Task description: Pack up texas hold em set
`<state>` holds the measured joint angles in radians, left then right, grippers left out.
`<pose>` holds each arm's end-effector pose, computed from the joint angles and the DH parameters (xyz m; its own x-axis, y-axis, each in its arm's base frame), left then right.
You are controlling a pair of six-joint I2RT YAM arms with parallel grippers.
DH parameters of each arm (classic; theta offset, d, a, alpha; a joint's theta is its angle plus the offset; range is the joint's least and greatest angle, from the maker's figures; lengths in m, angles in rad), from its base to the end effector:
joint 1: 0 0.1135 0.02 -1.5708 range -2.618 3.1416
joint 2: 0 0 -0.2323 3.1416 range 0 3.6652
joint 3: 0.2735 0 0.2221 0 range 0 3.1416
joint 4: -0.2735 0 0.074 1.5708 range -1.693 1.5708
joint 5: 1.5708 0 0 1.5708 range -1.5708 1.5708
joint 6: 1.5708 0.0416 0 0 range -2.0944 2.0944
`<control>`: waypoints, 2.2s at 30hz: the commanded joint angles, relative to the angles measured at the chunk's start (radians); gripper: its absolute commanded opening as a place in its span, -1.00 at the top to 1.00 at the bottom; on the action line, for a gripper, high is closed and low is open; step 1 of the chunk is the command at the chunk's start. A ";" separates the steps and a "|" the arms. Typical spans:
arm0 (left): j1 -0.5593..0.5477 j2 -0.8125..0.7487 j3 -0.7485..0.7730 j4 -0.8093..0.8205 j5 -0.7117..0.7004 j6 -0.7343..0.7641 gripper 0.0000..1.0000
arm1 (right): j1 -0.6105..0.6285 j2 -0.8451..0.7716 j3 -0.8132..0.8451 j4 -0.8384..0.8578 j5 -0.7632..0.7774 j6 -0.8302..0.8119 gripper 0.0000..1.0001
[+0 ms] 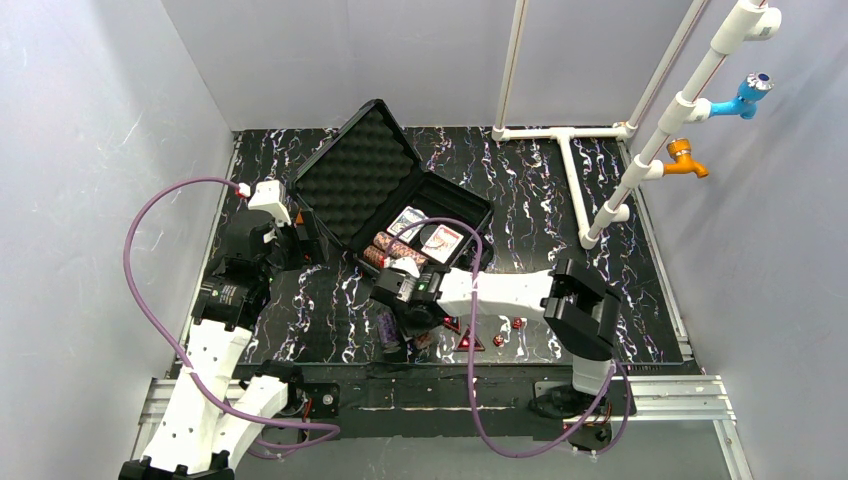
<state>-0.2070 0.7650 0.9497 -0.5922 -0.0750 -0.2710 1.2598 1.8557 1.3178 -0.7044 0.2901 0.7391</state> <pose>0.1549 -0.0293 0.3269 -0.4105 -0.1865 -0.8926 0.0288 0.9757 -0.2172 0.1143 0.3166 0.1706 -0.8096 -0.4093 -0.4208 -0.4582 0.8887 0.0172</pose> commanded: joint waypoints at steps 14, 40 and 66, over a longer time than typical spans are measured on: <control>-0.005 0.002 0.017 -0.012 -0.013 0.007 -0.70 | 0.009 -0.307 0.020 0.177 0.045 -0.445 0.97; -0.005 0.011 0.014 -0.003 0.005 0.003 -0.70 | -0.503 -0.312 0.098 0.315 -0.092 -0.925 0.97; -0.006 0.025 0.007 0.003 0.004 0.006 -0.70 | -0.658 0.111 0.520 0.155 -0.399 -1.132 0.97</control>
<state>-0.2070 0.7925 0.9497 -0.5911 -0.0692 -0.2710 0.6056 1.9308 1.7180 -0.5358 -0.0498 -0.3515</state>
